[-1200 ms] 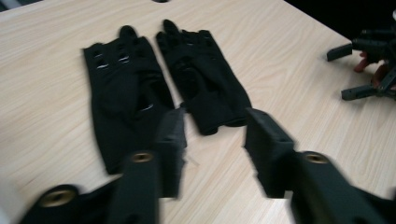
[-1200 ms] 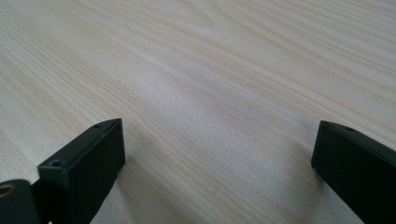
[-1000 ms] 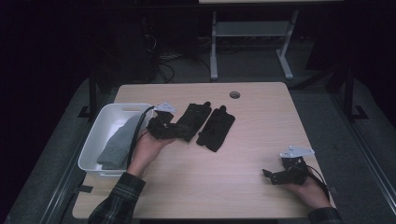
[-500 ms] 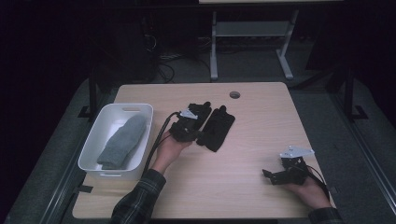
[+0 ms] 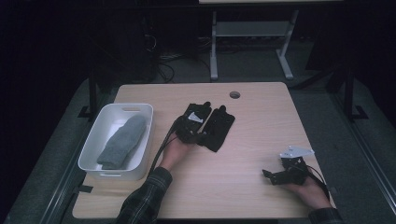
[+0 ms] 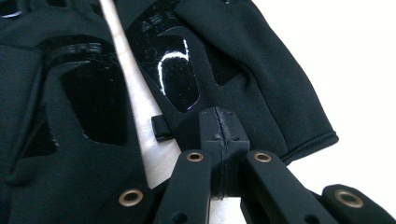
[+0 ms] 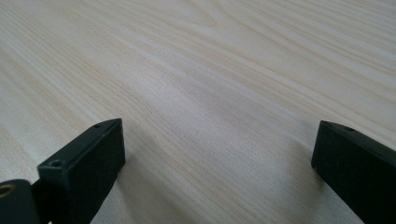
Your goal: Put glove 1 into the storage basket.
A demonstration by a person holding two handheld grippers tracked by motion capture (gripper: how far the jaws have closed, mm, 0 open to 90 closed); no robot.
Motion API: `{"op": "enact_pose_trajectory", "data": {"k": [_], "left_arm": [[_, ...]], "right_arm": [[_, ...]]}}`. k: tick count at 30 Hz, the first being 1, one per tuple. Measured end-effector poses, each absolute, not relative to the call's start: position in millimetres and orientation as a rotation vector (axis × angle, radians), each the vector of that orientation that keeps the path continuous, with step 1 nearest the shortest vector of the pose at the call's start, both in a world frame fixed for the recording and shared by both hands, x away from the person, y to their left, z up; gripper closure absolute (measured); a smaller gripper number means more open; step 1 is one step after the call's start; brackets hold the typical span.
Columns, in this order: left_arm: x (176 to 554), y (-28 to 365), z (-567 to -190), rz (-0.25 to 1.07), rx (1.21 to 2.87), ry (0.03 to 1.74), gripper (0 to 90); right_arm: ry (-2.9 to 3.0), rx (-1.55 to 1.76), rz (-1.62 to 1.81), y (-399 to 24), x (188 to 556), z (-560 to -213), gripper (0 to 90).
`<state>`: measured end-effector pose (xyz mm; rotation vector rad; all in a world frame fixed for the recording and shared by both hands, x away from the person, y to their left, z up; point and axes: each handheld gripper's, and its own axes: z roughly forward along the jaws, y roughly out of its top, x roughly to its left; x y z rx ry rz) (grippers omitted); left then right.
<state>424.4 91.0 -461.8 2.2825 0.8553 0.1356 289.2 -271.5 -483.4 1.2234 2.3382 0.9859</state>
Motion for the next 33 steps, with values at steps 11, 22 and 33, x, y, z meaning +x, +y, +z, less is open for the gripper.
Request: {"op": "enact_pose_trajectory", "data": {"k": [11, 22, 33], "left_arm": [[398.3, 73.8, -460.7, 0.057, 2.337, 0.732, 89.6], [358.5, 51.4, -460.5, -0.037, 2.366, 0.613, 89.6], [332.4, 51.1, -453.3, -0.063, 2.353, 0.565, 89.2]], "right_arm": [[2.338, 1.224, 0.985, -271.4, 289.1, -483.4, 2.4], [2.338, 1.222, 0.989, -271.3, 289.1, -483.4, 2.4], [2.348, 1.223, 0.983, -270.4, 288.9, -482.6, 2.4]]}}
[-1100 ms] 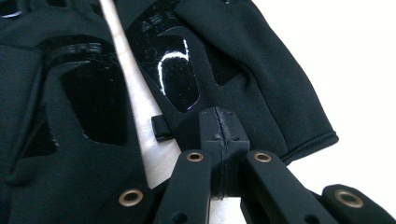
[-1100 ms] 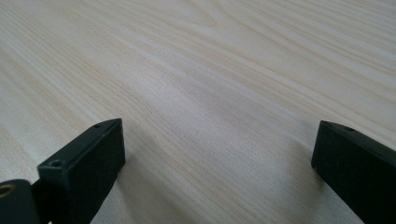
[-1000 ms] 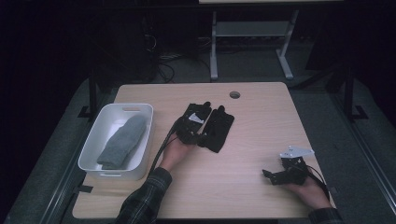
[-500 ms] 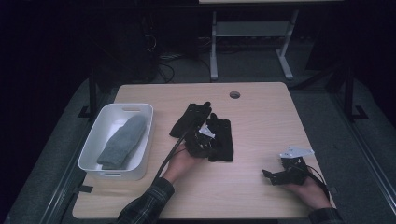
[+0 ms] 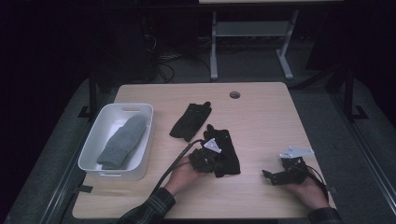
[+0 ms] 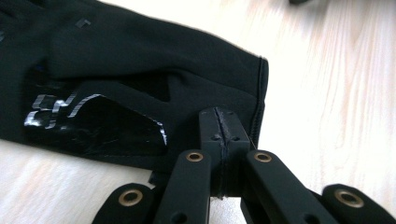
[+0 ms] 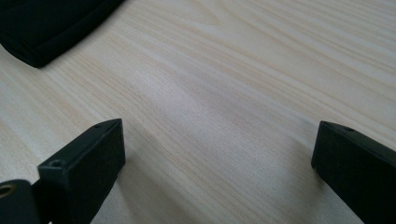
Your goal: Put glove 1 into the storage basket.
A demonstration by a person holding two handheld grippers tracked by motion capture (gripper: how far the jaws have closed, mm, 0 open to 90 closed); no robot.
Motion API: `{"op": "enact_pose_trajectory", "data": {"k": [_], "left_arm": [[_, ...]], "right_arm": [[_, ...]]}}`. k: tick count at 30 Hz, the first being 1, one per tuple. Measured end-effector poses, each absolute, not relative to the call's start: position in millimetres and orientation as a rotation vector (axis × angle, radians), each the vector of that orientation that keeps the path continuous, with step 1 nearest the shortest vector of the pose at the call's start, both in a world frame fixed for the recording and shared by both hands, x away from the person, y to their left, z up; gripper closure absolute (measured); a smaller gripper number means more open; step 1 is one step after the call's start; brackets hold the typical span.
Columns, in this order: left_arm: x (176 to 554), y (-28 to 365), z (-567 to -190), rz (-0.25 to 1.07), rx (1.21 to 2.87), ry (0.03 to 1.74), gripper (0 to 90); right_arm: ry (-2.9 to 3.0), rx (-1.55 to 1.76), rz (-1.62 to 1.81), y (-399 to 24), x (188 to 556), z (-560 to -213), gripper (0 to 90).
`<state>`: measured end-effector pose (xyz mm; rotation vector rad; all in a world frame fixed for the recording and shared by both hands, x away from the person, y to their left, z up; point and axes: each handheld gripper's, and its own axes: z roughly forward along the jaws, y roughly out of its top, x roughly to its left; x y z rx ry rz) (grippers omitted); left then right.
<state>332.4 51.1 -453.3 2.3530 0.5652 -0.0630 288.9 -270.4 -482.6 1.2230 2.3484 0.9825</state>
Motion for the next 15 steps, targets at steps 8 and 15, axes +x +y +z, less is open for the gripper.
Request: {"op": "enact_pose_trajectory", "data": {"k": [8, 15], "left_arm": [[333.8, 86.9, -439.4, 0.012, 2.307, 0.623, 72.9], [329.6, 119.0, -444.4, 0.037, 2.293, 0.721, 43.5]], "right_arm": [[2.369, 1.160, 1.052, -258.0, 289.3, -467.4, 25.4], [2.417, 1.071, 1.149, -237.7, 294.0, -453.1, 67.3]]}}
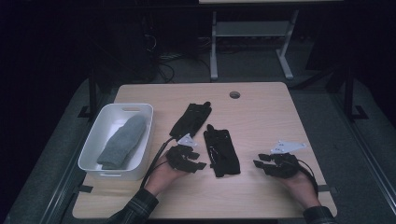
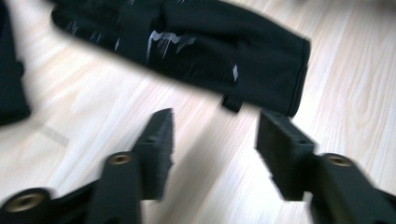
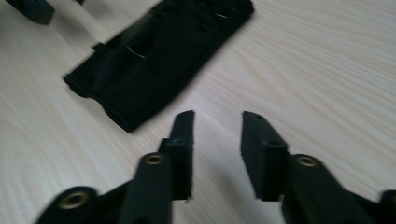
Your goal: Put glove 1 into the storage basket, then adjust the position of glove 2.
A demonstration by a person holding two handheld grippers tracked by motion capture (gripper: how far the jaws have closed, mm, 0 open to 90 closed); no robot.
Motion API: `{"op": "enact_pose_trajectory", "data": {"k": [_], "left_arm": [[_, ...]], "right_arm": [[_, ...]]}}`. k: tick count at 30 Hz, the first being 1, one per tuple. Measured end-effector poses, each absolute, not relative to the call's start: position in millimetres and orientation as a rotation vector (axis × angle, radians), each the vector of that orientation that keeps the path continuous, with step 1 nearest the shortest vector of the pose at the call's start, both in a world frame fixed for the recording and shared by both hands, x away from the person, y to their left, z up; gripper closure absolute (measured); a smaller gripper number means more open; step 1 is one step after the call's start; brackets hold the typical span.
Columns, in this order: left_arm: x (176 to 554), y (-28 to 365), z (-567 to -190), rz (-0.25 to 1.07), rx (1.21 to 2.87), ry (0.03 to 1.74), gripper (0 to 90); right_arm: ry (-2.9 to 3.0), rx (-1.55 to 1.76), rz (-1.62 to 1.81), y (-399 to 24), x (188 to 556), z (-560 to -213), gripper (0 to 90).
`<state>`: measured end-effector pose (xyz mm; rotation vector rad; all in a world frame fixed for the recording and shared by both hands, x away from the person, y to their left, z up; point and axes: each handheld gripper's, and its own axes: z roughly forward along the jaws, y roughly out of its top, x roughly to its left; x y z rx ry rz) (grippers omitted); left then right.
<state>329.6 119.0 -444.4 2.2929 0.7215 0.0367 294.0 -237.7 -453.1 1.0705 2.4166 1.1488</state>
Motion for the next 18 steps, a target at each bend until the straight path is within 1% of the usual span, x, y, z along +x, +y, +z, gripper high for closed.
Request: {"op": "enact_pose_trajectory", "data": {"k": [2, 3, 7, 9, 11, 14, 18], "left_arm": [[326.2, 128.5, -446.8, 0.054, 2.295, 0.736, 37.4], [325.3, 131.3, -447.0, 0.055, 2.298, 0.738, 34.5], [321.8, 145.8, -451.5, 0.082, 2.283, 0.758, 26.4], [319.6, 152.5, -455.2, 0.090, 2.278, 0.776, 22.6], [318.0, 156.6, -458.9, 0.125, 2.316, 0.766, 18.5], [313.4, 156.8, -464.6, 0.157, 2.331, 0.776, 13.8], [309.0, 154.4, -467.1, 0.227, 2.360, 0.712, 12.5]], "right_arm": [[2.441, 1.057, 1.167, -230.9, 296.1, -451.8, 73.5], [2.466, 1.038, 1.164, -225.5, 298.1, -451.4, 79.1], [2.510, 1.000, 1.170, -212.8, 303.3, -450.7, 88.5], [2.524, 0.990, 1.178, -205.6, 306.5, -449.6, 89.9], [2.534, 0.972, 1.182, -198.2, 310.4, -449.0, 90.0], [2.547, 0.955, 1.172, -186.5, 317.6, -448.5, 90.0], [2.542, 0.939, 1.174, -175.3, 327.3, -449.7, 90.0]]}}
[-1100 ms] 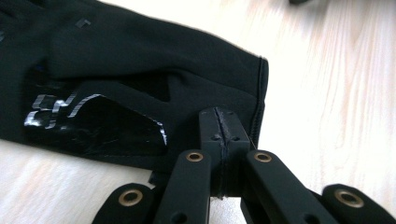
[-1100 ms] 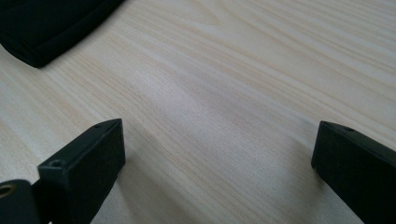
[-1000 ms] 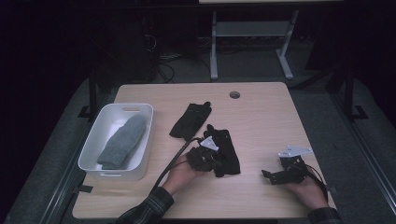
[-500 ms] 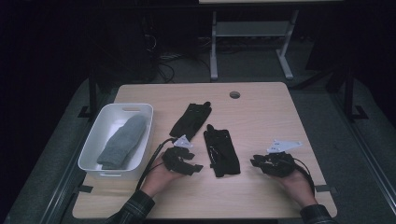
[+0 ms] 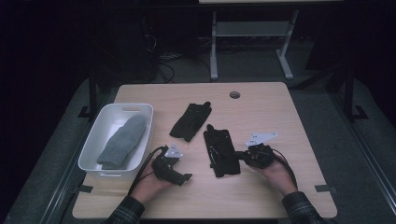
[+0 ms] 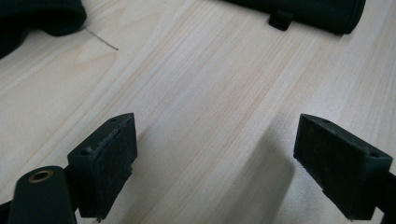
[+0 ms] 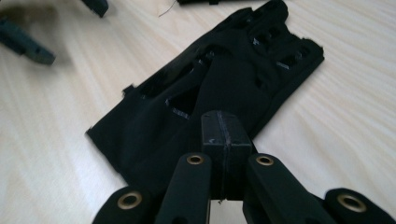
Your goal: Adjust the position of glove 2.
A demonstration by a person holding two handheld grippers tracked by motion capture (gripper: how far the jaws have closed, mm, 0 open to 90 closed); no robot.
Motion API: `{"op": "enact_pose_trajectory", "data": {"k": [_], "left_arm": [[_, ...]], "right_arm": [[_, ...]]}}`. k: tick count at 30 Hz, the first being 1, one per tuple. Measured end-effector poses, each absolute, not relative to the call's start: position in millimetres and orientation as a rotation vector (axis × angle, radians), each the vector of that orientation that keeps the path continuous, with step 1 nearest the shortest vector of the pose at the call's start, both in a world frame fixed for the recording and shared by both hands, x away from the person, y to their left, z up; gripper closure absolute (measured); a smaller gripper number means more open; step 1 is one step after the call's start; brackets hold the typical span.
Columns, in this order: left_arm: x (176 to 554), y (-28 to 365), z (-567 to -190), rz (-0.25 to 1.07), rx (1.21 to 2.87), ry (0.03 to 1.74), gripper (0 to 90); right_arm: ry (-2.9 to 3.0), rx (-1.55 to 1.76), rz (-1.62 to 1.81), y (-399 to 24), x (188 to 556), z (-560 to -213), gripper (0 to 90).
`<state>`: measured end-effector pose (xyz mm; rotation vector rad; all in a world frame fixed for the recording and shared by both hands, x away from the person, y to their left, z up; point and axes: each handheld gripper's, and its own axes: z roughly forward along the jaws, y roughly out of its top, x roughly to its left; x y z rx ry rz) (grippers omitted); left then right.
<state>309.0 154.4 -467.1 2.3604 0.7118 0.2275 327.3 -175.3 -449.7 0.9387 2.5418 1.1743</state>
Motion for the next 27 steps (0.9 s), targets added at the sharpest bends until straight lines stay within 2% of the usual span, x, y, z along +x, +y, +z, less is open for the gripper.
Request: {"op": "enact_pose_trajectory", "data": {"k": [11, 27], "left_arm": [[306.0, 158.7, -474.1, 0.263, 2.304, 0.646, 12.4], [305.8, 160.0, -476.5, 0.262, 2.274, 0.640, 12.4]], "right_arm": [[2.604, 0.960, 1.071, -166.2, 339.1, -466.0, 90.0], [2.589, 1.028, 1.010, -206.4, 298.3, -463.1, 90.0]]}}
